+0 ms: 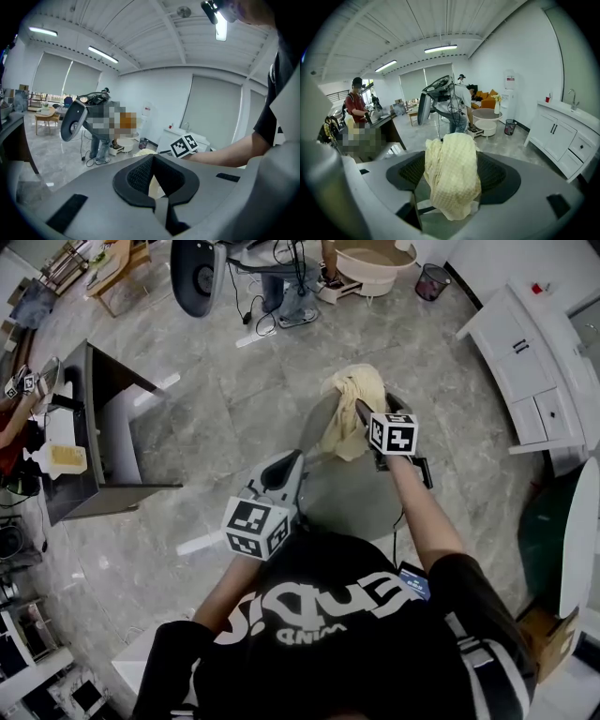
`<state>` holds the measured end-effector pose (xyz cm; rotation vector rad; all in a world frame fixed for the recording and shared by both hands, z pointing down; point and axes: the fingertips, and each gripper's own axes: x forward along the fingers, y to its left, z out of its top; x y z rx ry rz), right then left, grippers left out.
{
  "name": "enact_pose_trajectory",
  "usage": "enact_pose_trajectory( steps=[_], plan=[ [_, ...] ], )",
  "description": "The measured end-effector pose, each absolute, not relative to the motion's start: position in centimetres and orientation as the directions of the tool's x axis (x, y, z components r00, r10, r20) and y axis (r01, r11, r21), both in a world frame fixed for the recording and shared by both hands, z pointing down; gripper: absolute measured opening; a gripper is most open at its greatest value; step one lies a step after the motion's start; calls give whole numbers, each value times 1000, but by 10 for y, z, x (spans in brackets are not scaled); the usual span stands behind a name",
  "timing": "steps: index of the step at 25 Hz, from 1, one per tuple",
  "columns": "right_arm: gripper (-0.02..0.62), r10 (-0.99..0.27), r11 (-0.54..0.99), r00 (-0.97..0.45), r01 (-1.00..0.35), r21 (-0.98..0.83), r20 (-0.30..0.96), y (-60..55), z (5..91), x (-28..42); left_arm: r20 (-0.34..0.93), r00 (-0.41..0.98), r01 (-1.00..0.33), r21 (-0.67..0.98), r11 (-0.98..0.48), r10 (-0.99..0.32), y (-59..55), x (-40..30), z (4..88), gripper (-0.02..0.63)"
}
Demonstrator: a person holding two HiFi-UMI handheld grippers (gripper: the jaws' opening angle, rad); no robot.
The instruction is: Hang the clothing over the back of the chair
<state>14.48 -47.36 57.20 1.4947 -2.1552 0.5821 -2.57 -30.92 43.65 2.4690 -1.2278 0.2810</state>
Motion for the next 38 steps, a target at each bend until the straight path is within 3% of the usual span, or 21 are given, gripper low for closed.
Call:
enact_pose_trajectory(
  steps=[11, 12, 13, 14, 18, 32, 38],
  plan=[
    [287, -794, 373, -371, -923, -96, 482, -415, 508, 132, 300, 628, -778, 246, -578, -718, -292, -16, 429, 14],
    [244, -799, 372, -369, -924, -91, 476, -409, 503, 131, 296, 631, -775, 248, -581, -717, -291, -15, 428, 14],
    [134, -804, 370, -365, -925, -85, 469, -402, 498, 131, 292, 635, -773, 250, -584, -715, -289, -15, 427, 14],
    [94, -810, 368, -361, -926, -79, 462, -396, 494, 130, 288, 638, -770, 251, -587, -714, -288, -15, 426, 14],
    [24, -826, 369, -360, -927, -68, 433, -374, 476, 127, 275, 649, -760, 256, -597, -709, -284, -13, 423, 14],
    [14, -861, 391, -422, -906, -163, 282, -286, 398, 116, 229, 670, -740, 272, -615, -706, -272, -14, 408, 14],
    [14, -881, 410, -427, -904, -121, 203, -253, 399, 116, 213, 660, -749, 258, -610, -721, -271, -20, 407, 14]
  ],
)
